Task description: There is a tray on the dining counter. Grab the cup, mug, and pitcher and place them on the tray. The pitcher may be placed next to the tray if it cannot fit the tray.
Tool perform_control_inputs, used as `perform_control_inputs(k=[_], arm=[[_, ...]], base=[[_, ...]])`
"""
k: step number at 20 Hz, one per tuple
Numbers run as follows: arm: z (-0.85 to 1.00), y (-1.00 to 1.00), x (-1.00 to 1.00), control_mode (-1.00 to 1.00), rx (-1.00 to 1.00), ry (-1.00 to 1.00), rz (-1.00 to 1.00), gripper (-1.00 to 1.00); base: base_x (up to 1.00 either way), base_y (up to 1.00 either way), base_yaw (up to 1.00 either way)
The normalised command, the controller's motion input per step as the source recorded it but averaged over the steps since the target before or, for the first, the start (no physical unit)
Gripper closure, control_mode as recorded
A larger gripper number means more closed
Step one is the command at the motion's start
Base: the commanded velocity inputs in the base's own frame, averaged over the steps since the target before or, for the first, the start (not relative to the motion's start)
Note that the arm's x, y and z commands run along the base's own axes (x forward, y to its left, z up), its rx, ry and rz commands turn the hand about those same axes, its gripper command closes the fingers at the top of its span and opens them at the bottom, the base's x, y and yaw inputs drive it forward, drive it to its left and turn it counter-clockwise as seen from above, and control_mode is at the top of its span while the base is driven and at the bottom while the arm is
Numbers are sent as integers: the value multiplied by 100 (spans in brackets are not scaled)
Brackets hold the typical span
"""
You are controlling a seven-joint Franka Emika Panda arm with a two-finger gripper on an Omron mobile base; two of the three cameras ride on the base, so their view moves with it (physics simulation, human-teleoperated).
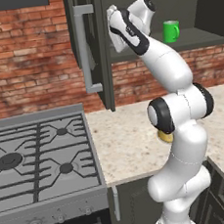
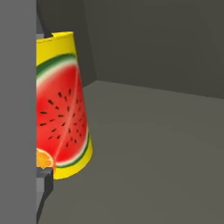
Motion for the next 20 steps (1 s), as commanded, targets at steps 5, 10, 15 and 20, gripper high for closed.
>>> perform_control_inputs(k=[5,10,15,20], arm=[[-23,2,0,-100,0,0,0,-100],[-4,0,0,-100,0,0,0,-100],[0,0,0,-100,0,0,0,-100],[0,0,0,-100,0,0,0,-100]], base=[[0,0,0],[0,0,0],[0,0,0],[0,0,0]])
